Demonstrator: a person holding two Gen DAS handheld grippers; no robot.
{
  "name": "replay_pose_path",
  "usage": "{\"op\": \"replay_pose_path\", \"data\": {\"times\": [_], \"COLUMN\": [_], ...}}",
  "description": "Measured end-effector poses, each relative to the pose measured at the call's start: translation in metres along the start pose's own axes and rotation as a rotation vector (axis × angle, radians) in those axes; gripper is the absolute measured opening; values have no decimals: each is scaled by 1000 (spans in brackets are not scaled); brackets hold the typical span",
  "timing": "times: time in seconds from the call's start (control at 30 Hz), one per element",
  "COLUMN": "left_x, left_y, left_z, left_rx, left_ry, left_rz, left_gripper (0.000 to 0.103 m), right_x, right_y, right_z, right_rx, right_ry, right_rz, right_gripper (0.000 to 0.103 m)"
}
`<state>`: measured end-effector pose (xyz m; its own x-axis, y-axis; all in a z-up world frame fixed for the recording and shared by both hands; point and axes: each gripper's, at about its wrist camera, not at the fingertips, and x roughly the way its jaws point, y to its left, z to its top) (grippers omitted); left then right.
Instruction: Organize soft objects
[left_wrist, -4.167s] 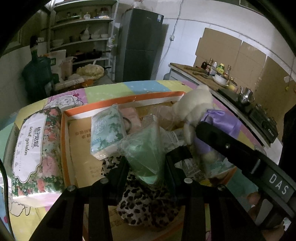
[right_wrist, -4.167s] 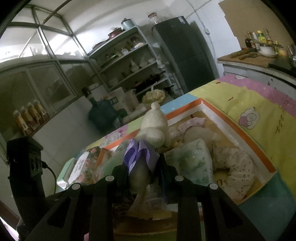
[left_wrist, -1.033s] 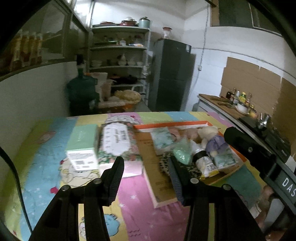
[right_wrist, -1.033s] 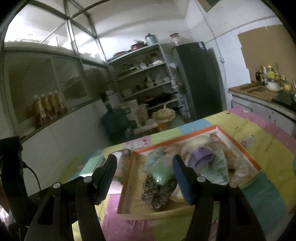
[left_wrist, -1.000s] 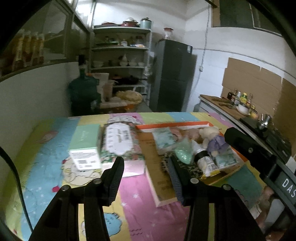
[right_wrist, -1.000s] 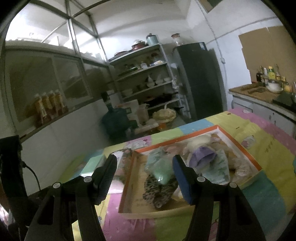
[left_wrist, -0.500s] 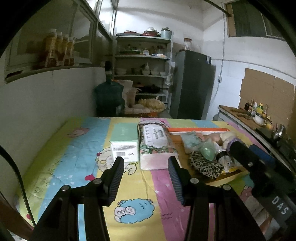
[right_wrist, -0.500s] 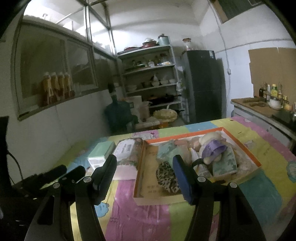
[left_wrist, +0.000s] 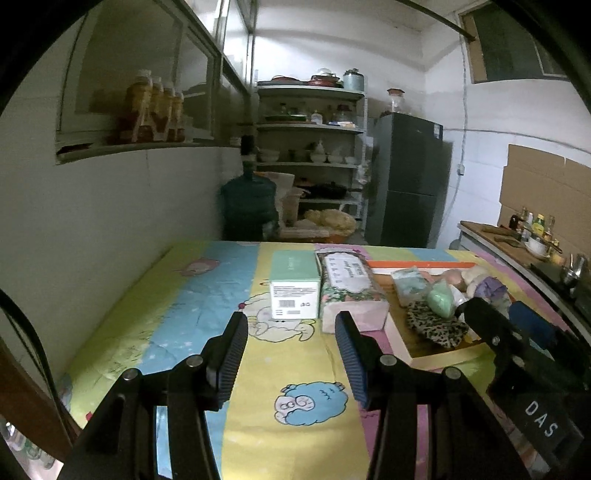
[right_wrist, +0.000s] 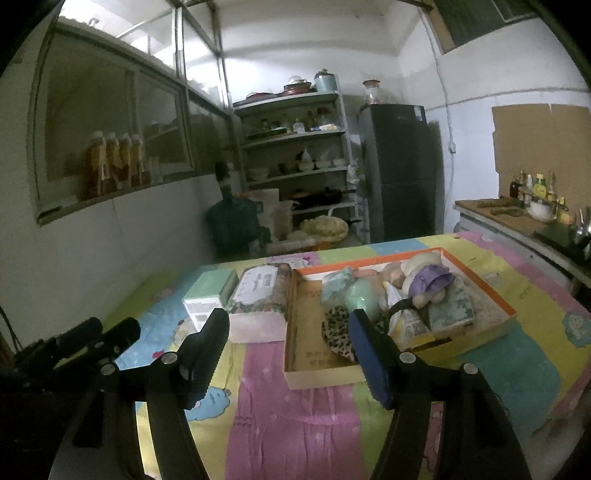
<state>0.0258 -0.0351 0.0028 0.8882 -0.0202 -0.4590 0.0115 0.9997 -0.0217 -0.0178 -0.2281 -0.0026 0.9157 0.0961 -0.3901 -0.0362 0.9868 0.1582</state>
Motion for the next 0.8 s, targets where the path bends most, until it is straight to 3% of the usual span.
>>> {"op": "replay_pose_path", "data": {"times": [0.8], "left_x": [-16], "left_y": [9], "left_z": [-2], "left_rx": [-4], "left_ry": [-29], "left_rz": [-2], "left_gripper": [49], "right_x": [-11], "right_y": [12], "right_z": [-3], "right_rx": [-18], "right_ry": [-7], "right_rz": [-5], "right_gripper": [69]}}
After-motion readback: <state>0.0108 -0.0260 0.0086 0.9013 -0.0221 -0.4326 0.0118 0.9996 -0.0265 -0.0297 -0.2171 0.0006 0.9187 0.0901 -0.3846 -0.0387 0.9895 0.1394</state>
